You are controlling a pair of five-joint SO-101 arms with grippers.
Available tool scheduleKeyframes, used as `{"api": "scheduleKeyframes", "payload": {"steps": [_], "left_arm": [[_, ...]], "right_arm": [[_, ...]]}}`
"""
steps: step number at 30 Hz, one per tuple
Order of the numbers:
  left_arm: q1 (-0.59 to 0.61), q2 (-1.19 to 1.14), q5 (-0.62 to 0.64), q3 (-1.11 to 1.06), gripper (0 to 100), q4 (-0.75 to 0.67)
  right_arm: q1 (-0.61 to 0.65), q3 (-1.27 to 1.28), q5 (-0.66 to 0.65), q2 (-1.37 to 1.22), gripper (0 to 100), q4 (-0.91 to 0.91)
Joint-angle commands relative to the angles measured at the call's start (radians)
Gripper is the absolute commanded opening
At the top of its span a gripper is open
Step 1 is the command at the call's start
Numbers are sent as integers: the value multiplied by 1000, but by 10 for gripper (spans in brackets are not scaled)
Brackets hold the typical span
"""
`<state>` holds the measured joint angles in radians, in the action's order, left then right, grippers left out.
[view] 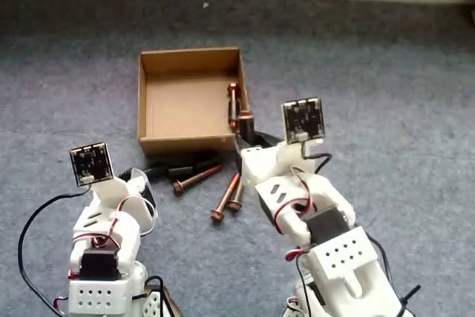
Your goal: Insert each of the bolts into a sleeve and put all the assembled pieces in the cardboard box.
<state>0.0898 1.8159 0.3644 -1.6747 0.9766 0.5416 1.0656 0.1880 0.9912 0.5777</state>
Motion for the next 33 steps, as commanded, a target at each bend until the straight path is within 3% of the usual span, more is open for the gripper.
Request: {"api": "scheduleKeyframes", "payload": {"steps": [1, 12, 33], "left_arm": [[10, 4, -9, -19, 6, -28], [10, 4, -9, -19, 6, -25], [10, 4, -9, -19, 6, -23]], "right_arm": [[-13, -134, -18, -119, 5, -102], [-107, -252, -18, -542, 5, -383], [-101, -297, -18, -852, 5, -389]]}}
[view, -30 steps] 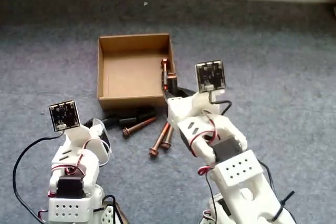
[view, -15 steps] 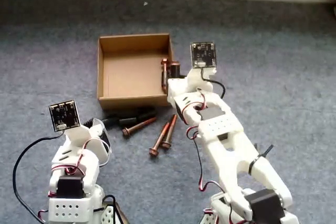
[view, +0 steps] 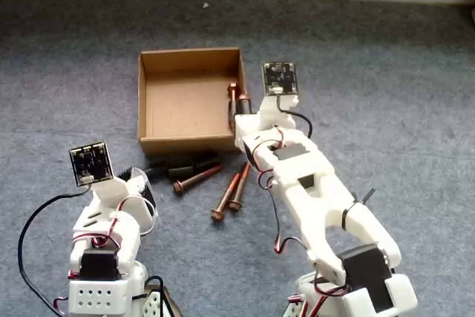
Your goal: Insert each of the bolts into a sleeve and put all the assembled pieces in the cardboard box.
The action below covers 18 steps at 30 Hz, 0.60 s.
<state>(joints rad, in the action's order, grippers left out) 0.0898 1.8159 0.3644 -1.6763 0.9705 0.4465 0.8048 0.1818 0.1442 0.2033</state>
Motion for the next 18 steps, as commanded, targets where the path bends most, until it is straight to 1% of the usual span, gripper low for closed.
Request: {"api": "scheduleKeyframes", "payload": {"steps": [1, 8, 18], "left_arm": [[10, 4, -9, -18, 6, -17], [10, 4, -9, -18, 6, -17], [10, 4, -9, -18, 6, -17]], "right_arm": [[-5, -36, -12, -13, 5, -13], [-5, -36, -14, -71, 9, -10], [-1, -41, -14, -71, 9, -13]]}}
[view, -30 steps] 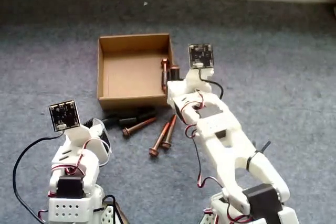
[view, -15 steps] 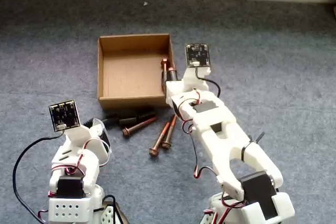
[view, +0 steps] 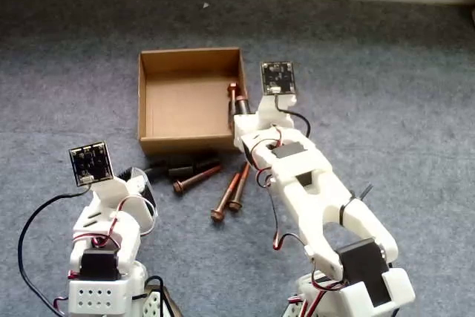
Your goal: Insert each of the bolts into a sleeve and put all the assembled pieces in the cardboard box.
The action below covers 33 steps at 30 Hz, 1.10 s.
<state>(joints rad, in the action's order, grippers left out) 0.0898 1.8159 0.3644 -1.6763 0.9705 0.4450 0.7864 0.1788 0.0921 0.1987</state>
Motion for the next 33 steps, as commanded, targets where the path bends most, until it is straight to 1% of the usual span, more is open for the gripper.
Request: {"api": "scheduleKeyframes", "payload": {"steps": [1, 9, 11, 14, 15, 17, 24, 29, 33], "left_arm": [[10, 4, -9, -18, 6, -17], [10, 4, -9, -18, 6, -17], [10, 4, -9, -18, 6, -17], [10, 4, -9, -18, 6, -17], [10, 4, -9, -18, 6, -17], [10, 4, -9, -18, 6, -17], [10, 4, -9, -18, 6, -17], [10, 4, -9, -18, 6, -17], [10, 4, -9, -18, 6, -17]], "right_arm": [[8, -39, -11, -19, 9, -5], [74, -133, -11, -64, 18, 4], [85, -166, -11, -99, 67, 62], [90, -236, -5, -131, 169, 191], [90, -259, -5, -130, 190, 231], [88, -297, -5, -113, 197, 297], [87, -329, -5, 84, 195, 460], [85, -329, -8, 280, 195, 662], [107, -329, -9, 380, 195, 808]]}}
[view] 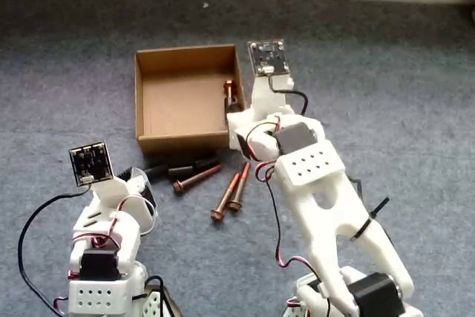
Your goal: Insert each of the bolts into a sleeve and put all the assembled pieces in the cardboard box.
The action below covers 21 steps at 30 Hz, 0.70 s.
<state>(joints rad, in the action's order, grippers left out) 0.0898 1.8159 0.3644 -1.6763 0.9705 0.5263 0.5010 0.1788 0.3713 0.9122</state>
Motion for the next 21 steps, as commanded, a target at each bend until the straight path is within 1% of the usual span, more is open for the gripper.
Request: {"api": "scheduleKeyframes", "payload": {"steps": [1, 4, 6, 9, 12, 16, 18, 21], "left_arm": [[10, 4, -9, -18, 6, -17], [10, 4, -9, -18, 6, -17], [10, 4, -9, -18, 6, -17], [10, 4, -9, -18, 6, -17], [10, 4, -9, -18, 6, -17], [10, 4, -9, -18, 6, -17], [10, 4, -9, -18, 6, -17], [10, 4, -9, -18, 6, -17]], "right_arm": [[42, -42, -9, 119, 195, 119], [96, -4, -3, 134, 195, 160], [134, 38, 11, 134, 195, 154], [186, 111, 146, 133, 195, 54], [245, 163, 252, 133, 195, -47], [289, 177, 333, 108, 195, -127], [292, 173, 371, 47, 195, -128], [292, 97, 425, -87, 195, -127]]}}
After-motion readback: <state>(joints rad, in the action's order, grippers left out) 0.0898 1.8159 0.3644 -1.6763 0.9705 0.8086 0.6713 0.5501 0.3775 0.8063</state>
